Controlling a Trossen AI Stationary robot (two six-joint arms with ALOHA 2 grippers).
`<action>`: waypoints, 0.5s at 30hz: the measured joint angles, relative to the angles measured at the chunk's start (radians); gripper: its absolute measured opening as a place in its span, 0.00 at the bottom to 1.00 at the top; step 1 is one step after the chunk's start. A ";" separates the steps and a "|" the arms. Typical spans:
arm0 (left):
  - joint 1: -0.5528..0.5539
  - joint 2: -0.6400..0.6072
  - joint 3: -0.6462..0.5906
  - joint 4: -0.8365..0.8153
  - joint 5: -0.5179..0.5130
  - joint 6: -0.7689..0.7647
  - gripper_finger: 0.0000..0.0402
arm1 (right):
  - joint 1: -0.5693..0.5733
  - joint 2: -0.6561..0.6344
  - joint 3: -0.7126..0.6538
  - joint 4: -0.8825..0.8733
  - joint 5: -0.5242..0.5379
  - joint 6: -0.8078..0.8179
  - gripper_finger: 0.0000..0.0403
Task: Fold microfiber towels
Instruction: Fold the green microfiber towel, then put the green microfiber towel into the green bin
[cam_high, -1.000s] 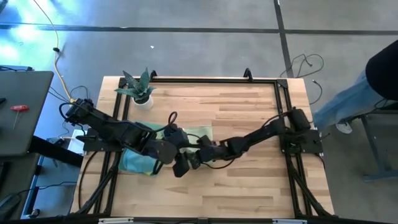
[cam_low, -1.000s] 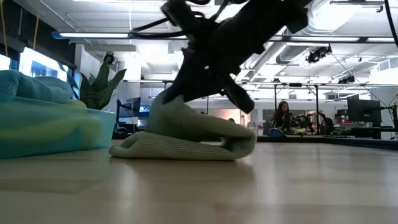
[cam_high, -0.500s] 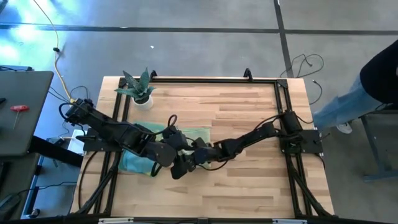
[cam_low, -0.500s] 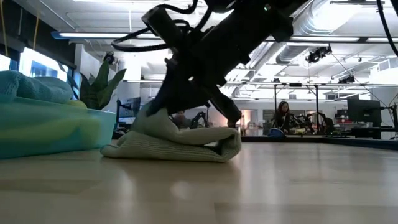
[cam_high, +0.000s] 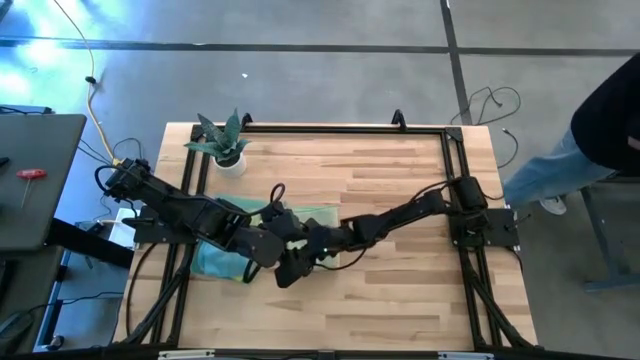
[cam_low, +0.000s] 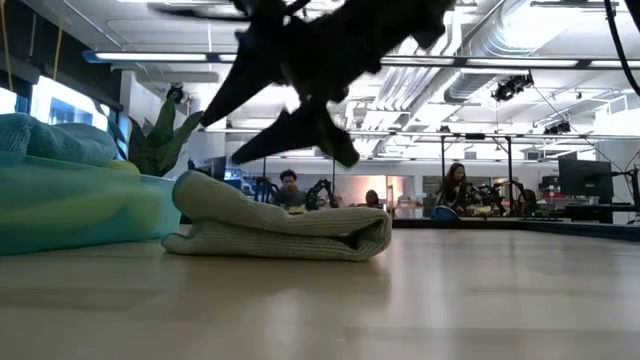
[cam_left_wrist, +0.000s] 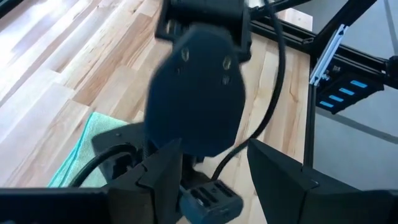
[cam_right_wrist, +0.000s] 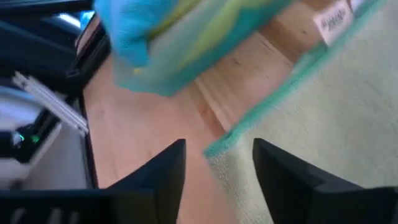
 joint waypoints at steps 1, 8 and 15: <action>-0.003 0.000 0.000 -0.001 0.000 -0.001 0.43 | -0.005 -0.010 0.014 -0.038 -0.002 -0.036 0.46; -0.040 0.000 0.000 -0.008 0.001 -0.011 0.43 | -0.060 -0.069 0.101 -0.476 0.045 -0.273 0.49; -0.093 0.000 0.000 -0.083 0.014 -0.088 0.43 | -0.112 -0.068 -0.005 -0.552 -0.008 -0.404 0.48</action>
